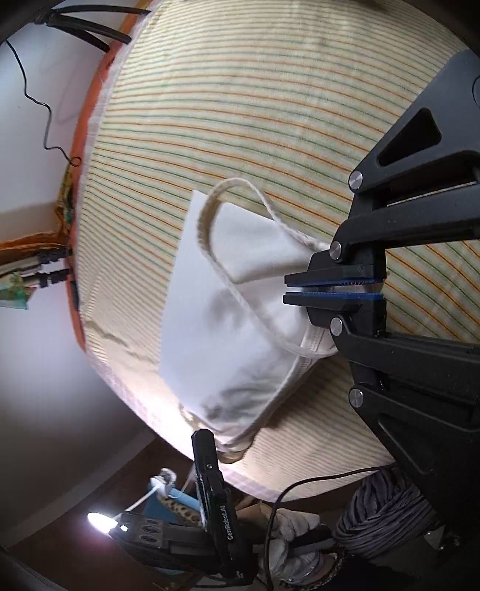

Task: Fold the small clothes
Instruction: 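Open the right tool and lift it off the folded camisole, then grasp the folded white camisole's edge with the right tool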

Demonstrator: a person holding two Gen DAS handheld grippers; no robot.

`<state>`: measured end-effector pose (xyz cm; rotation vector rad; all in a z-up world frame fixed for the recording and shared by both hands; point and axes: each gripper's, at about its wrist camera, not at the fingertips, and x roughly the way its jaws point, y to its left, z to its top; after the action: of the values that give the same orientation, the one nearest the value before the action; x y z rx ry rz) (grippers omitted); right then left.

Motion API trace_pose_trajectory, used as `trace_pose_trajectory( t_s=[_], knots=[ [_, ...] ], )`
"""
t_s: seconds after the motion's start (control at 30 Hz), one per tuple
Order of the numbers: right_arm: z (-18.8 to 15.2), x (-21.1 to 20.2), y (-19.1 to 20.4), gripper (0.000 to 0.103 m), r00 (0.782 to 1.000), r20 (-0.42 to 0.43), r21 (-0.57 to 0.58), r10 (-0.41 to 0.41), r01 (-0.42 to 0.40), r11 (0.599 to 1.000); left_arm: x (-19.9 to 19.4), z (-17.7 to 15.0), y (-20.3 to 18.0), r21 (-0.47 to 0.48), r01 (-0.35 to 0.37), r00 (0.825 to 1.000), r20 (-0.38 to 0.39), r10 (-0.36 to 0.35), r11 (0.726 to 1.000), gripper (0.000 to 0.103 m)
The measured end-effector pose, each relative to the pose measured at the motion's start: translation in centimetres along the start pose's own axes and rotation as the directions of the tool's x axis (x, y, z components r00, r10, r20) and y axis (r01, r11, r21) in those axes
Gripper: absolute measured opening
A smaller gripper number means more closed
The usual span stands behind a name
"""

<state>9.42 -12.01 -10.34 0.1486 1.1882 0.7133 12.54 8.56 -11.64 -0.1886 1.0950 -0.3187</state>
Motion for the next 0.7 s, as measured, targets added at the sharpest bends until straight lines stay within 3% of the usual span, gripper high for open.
trace_pose_trajectory(
  t_s=[0.17,0.27,0.4,0.47,0.53,0.7],
  knots=[
    [-3.1,-0.6,0.9,0.003,0.997,-0.071,-0.099,-0.018,0.011,0.995,-0.2,-3.4,1.0,0.024,-0.039,0.997,-0.065,0.040,0.999,0.014],
    [-4.3,-1.3,0.5,0.003,0.996,-0.085,-0.086,-0.010,0.003,0.996,-0.8,-5.1,1.4,0.021,-0.039,0.996,-0.080,0.040,0.999,0.014],
    [-4.0,-3.1,0.1,0.003,1.000,-0.013,-0.068,0.006,-0.007,0.998,-2.6,-5.6,0.9,0.027,-0.042,0.998,-0.036,0.043,0.999,0.014],
    [-3.2,-3.6,-0.9,0.013,0.999,0.041,-0.010,-0.025,0.025,1.000,-3.6,-5.0,0.4,0.031,-0.038,0.999,0.007,0.037,0.999,0.014],
    [-2.7,-3.7,-2.9,0.044,0.996,0.083,0.081,-0.026,0.020,0.997,-4.2,-4.5,-0.3,0.044,-0.047,0.998,0.042,0.045,0.998,0.014],
    [-2.1,-1.9,-8.5,0.046,0.991,0.115,0.318,0.069,-0.103,0.942,-3.6,-3.8,-0.4,0.028,-0.028,0.998,0.053,0.026,0.999,0.014]
  ],
)
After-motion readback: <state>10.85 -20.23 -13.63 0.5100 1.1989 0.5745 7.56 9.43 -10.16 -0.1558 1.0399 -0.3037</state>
